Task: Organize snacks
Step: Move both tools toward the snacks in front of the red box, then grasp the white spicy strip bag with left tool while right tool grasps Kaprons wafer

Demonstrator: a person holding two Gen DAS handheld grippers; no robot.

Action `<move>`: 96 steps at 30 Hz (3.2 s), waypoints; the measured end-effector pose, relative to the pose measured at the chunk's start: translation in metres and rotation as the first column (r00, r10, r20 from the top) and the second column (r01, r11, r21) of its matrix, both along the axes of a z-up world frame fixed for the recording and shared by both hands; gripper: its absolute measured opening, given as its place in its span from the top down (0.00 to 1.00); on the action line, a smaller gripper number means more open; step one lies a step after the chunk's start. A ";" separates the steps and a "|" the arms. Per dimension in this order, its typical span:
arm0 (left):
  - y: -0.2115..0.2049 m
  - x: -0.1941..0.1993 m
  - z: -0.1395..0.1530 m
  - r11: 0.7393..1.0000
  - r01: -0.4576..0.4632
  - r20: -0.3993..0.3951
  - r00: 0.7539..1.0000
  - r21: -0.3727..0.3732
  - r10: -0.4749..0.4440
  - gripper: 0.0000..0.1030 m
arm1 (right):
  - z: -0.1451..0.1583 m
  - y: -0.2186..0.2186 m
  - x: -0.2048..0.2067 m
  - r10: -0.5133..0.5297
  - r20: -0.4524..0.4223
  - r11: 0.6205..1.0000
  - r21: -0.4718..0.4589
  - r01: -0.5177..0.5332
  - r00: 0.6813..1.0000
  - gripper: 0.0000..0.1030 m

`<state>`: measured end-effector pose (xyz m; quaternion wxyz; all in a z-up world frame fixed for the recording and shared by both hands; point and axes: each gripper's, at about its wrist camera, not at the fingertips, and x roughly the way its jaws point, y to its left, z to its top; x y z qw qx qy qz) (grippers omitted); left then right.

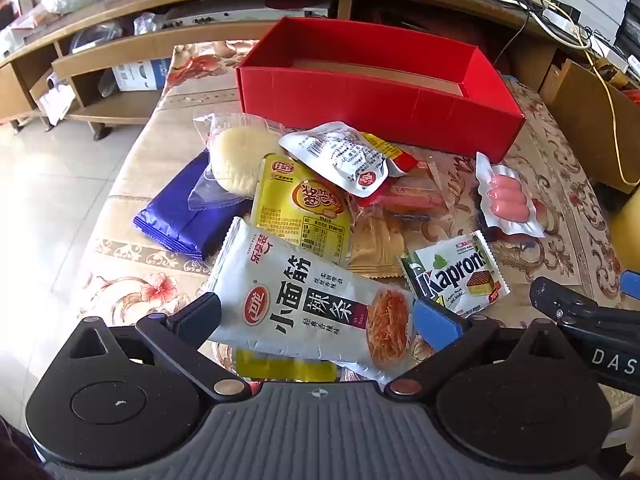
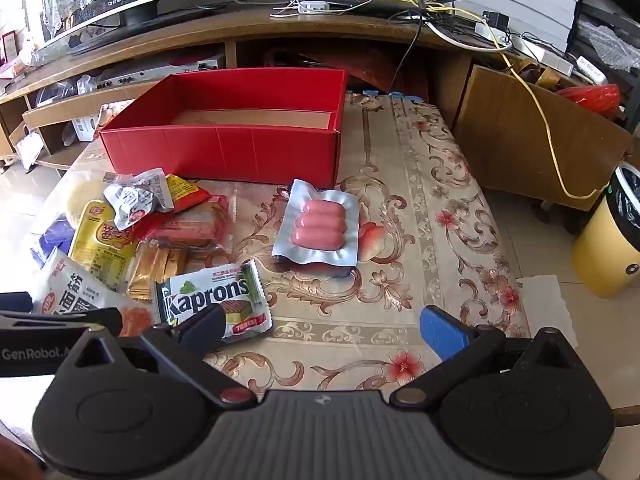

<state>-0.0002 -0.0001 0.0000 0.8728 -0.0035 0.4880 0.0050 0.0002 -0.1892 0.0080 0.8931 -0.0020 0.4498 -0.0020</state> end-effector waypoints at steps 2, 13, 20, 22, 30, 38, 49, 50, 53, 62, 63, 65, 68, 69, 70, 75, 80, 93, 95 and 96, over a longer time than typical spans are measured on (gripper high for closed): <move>0.000 0.000 0.000 1.000 0.000 -0.005 1.000 0.001 0.000 0.00 | -0.001 0.000 0.001 0.000 -0.005 1.000 0.008 0.000 1.000 0.02; 0.004 -0.001 -0.002 1.000 -0.001 -0.016 1.000 -0.011 0.001 0.00 | -0.002 0.002 0.000 0.010 -0.009 1.000 0.004 -0.010 1.000 0.02; 0.003 0.000 -0.003 1.000 -0.001 -0.023 1.000 -0.005 0.001 0.00 | -0.003 0.003 0.001 0.012 -0.018 1.000 0.004 -0.012 1.000 0.02; 0.003 0.000 -0.004 1.000 -0.001 -0.024 1.000 -0.003 0.001 0.00 | -0.004 0.003 0.001 0.013 -0.022 1.000 0.003 -0.013 1.000 0.02; 0.004 0.001 -0.005 1.000 -0.005 -0.033 0.999 -0.007 0.005 0.00 | -0.004 0.004 0.004 0.019 -0.033 1.000 0.005 -0.019 0.999 0.02; 0.006 -0.001 -0.004 0.999 0.017 -0.041 0.999 -0.050 -0.019 0.02 | -0.006 0.001 0.007 0.002 -0.042 1.000 0.008 -0.002 0.999 0.02; 0.010 -0.007 -0.002 0.998 0.017 -0.045 0.999 -0.064 -0.020 0.01 | -0.006 0.000 0.008 -0.001 -0.046 1.000 0.016 0.002 0.999 0.02; 0.012 -0.007 -0.002 0.998 0.013 -0.045 0.999 -0.063 -0.016 0.01 | -0.005 0.000 0.008 0.000 -0.047 1.000 0.016 0.001 0.999 0.02; 0.013 -0.008 -0.001 0.998 0.008 -0.041 0.999 -0.059 -0.010 0.01 | -0.004 0.001 0.007 0.004 -0.045 1.000 0.016 -0.003 0.999 0.02; 0.014 -0.012 -0.002 0.999 0.004 -0.038 0.999 -0.047 -0.006 0.01 | -0.004 0.001 0.005 0.010 -0.050 1.000 0.012 -0.010 0.999 0.02; 0.014 -0.012 -0.002 0.999 0.004 -0.039 0.999 -0.046 -0.006 0.01 | -0.004 0.002 0.005 0.012 -0.052 1.000 0.011 -0.012 0.999 0.02; 0.014 -0.012 -0.002 0.999 0.004 -0.039 0.999 -0.046 -0.006 0.01 | -0.005 0.002 0.005 0.015 -0.053 1.000 0.008 -0.015 0.998 0.02; 0.014 -0.012 -0.003 0.999 0.004 -0.040 0.999 -0.044 -0.006 0.01 | -0.005 0.002 0.006 0.015 -0.055 1.000 0.007 -0.015 0.998 0.02; 0.014 -0.012 -0.003 0.999 0.004 -0.041 0.999 -0.045 -0.006 0.01 | -0.005 0.002 0.006 0.014 -0.057 1.000 0.006 -0.014 0.998 0.02; 0.015 -0.012 -0.003 0.999 0.004 -0.042 0.999 -0.046 -0.006 0.01 | -0.006 0.002 0.006 0.014 -0.060 1.000 0.006 -0.013 0.998 0.02; 0.017 -0.012 -0.004 0.999 -0.002 -0.044 0.999 -0.044 0.000 0.01 | -0.007 0.005 0.008 0.020 -0.072 1.000 0.010 -0.019 0.997 0.02; 0.024 -0.013 -0.005 0.999 -0.023 -0.051 0.998 -0.043 0.021 0.01 | -0.010 0.008 0.014 0.023 -0.129 0.997 0.079 -0.013 0.991 0.02; 0.046 -0.015 0.004 0.991 -0.068 -0.024 0.998 -0.112 0.065 0.01 | -0.035 0.017 0.050 -0.041 -0.370 0.913 0.363 0.185 0.928 0.07; 0.049 -0.015 0.005 0.989 -0.066 -0.024 0.998 -0.129 0.064 0.01 | -0.043 0.022 0.060 -0.055 -0.405 0.893 0.388 0.226 0.913 0.09; 0.051 -0.015 0.006 0.988 -0.067 -0.024 0.998 -0.140 0.064 0.01 | -0.047 0.025 0.063 -0.063 -0.418 0.888 0.391 0.243 0.906 0.09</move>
